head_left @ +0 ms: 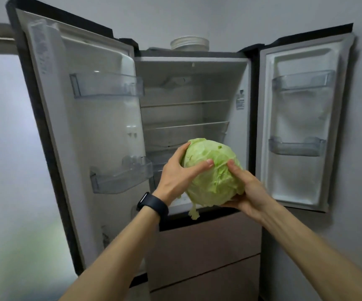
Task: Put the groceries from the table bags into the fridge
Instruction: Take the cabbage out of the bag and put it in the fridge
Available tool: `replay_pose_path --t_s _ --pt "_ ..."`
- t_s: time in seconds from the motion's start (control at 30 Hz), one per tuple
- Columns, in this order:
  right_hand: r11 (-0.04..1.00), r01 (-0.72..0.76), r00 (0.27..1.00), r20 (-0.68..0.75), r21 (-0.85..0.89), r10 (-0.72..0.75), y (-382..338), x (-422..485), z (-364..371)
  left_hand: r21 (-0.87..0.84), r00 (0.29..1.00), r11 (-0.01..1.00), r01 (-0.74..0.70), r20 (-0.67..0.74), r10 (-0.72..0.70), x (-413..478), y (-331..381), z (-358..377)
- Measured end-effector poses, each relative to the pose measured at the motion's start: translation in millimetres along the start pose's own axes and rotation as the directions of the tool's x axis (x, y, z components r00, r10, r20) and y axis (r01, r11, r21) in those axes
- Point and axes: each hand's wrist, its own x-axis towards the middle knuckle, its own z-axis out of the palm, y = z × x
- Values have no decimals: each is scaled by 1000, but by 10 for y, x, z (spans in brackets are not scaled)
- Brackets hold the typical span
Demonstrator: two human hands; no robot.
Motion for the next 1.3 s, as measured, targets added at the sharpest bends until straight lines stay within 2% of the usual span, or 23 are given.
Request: replay_pose_path --t_s 0.27,0.47,0.7,0.8,0.9,1.17,1.3 --pt "999 -38 999 22 14 38 260 1515 -594 68 994 992 104 -31 -102 1029 -918 528" --pt "993 -121 986 110 -11 121 220 2638 -895 133 976 974 181 -149 -161 1844 -1313 880" --pt "971 -234 948 235 51 216 431 3682 -715 230 925 934 275 -327 -192 2611 -1660 780" --pt "954 -297 896 357 36 265 507 4102 -504 253 901 913 319 -379 -210 2970 -1817 562" --pt "940 -339 861 411 27 298 568 4496 -268 273 876 894 355 -432 -216 3301 -1984 325" --pt "937 -269 837 427 -221 341 801 5601 300 325 799 811 487 -541 -263 4073 -2513 -239" --pt "918 -165 853 414 -362 317 841 6024 422 370 769 749 550 -574 -282 4265 -2693 -387"
